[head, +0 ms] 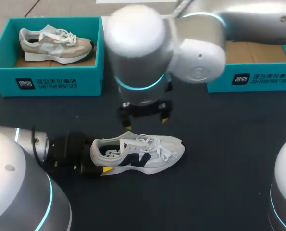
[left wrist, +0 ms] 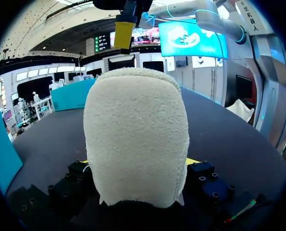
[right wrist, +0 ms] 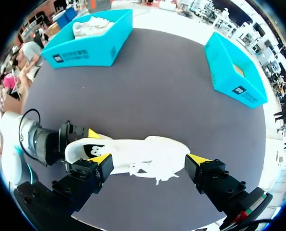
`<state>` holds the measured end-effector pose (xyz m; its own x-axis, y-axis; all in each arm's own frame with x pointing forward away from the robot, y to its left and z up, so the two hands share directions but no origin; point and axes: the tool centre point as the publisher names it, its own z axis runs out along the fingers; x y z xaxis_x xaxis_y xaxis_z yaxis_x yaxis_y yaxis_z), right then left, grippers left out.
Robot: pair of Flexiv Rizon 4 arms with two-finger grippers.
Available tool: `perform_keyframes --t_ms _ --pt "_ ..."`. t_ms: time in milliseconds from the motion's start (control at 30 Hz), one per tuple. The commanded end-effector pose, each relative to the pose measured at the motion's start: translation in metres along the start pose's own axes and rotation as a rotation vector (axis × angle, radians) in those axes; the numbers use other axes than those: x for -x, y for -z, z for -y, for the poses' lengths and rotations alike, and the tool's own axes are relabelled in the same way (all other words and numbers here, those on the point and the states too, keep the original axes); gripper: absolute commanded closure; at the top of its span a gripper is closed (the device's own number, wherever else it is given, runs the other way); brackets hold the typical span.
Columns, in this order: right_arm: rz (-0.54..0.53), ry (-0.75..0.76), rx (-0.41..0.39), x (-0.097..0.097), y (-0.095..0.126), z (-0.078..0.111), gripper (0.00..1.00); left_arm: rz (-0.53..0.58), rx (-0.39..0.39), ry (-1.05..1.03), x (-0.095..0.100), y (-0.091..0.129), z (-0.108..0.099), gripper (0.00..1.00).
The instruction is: Take the shoe out of the shoebox, open the shoe tongue, remove and reinsert the insole, then place the shoe into the shoebox
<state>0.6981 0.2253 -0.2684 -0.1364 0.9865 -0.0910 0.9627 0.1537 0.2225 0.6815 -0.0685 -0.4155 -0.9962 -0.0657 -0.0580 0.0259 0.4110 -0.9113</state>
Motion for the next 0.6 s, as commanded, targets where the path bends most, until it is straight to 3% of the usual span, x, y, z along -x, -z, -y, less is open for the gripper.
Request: perform_keyframes --t_ms 33,67,600 --pt "0.076 -0.007 0.012 -0.0370 -0.0067 0.0088 0.00 -0.001 0.003 0.000 -0.0028 0.0000 -0.0023 1.00" --pt "0.062 -0.011 0.044 -0.0409 -0.0072 0.0098 0.00 -0.001 0.003 0.000 -0.0028 0.0000 -0.0023 1.00" --pt "0.062 -0.011 0.044 -0.0409 -0.0072 0.0098 0.00 -0.001 0.003 0.000 -0.0028 0.0000 -0.0023 1.00"
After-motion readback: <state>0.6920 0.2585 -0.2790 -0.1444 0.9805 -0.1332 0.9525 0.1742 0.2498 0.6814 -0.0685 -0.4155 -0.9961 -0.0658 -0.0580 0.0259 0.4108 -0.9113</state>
